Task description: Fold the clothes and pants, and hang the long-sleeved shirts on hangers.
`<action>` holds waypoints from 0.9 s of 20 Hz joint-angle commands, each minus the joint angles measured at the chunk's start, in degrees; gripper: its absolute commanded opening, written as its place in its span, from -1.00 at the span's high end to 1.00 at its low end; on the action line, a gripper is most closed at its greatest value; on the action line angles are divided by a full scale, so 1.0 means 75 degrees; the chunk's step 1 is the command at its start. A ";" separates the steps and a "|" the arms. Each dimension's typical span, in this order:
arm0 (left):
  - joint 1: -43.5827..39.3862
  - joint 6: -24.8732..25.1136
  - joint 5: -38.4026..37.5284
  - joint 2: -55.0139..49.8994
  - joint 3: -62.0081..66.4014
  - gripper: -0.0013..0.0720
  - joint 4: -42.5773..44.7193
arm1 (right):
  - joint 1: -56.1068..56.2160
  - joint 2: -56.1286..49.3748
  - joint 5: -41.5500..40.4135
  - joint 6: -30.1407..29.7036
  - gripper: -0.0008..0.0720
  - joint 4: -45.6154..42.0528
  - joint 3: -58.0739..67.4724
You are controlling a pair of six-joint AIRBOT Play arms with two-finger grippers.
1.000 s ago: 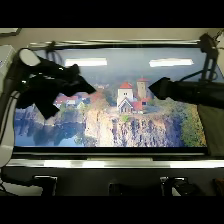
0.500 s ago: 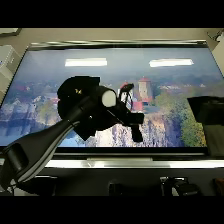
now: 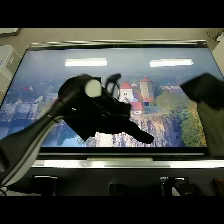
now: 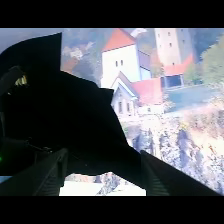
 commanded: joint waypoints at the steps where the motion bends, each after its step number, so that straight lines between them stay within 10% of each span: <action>1: 0.1145 0.0417 -0.0953 0.1035 0.0003 -0.84 0.0950 | -0.0886 -0.2291 0.1253 -0.0740 -0.59 0.2174 0.2177; 4: 0.2471 0.0565 -0.1221 0.1813 -0.0003 -0.84 0.1017 | -0.3462 -0.3899 0.1833 -0.2276 -0.57 0.6525 0.2445; 18: 0.5080 0.2317 -0.1614 0.2471 -0.1603 -0.83 0.0463 | -0.4937 -0.5027 0.0796 -0.5563 -0.53 0.4558 -0.3722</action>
